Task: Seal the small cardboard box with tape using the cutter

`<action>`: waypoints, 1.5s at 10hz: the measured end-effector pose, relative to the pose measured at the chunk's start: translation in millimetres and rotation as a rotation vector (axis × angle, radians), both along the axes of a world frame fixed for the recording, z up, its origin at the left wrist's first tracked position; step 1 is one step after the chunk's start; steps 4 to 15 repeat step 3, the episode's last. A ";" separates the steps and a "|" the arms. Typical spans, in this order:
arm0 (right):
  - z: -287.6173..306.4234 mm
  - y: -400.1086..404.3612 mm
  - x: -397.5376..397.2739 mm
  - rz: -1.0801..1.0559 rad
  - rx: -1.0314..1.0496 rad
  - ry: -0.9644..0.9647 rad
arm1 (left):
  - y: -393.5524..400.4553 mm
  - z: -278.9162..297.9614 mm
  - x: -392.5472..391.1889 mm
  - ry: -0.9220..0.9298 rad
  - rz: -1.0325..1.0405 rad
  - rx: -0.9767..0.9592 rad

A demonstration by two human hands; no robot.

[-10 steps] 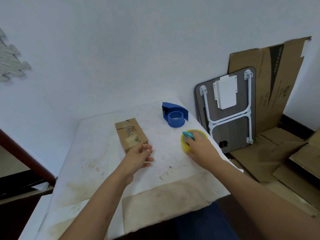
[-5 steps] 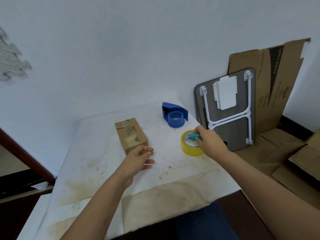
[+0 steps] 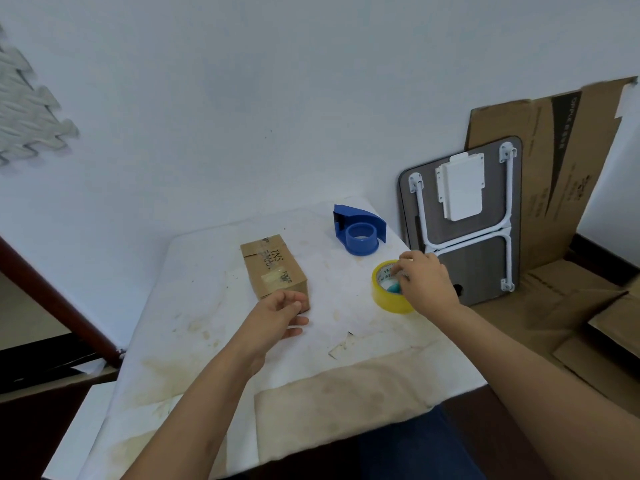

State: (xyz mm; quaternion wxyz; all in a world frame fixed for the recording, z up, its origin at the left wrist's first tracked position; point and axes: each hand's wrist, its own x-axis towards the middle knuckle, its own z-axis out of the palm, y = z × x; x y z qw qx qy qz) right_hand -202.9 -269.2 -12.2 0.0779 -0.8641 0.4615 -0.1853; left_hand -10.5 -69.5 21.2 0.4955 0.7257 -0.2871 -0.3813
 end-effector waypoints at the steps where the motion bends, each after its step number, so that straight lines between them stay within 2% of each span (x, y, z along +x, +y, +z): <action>1: 9.2 0.6 4.1 0.005 0.012 -0.093 | 2.1 1.8 0.4 -0.002 -0.007 0.005; 2: 22.3 7.2 18.0 0.083 -0.047 -0.184 | 6.1 3.6 2.4 0.001 -0.017 -0.011; 3: 38.3 20.1 40.2 0.184 -0.014 -0.231 | 11.4 6.4 4.4 0.010 0.003 -0.033; 15: 38.3 20.1 40.2 0.184 -0.014 -0.231 | 11.4 6.4 4.4 0.010 0.003 -0.033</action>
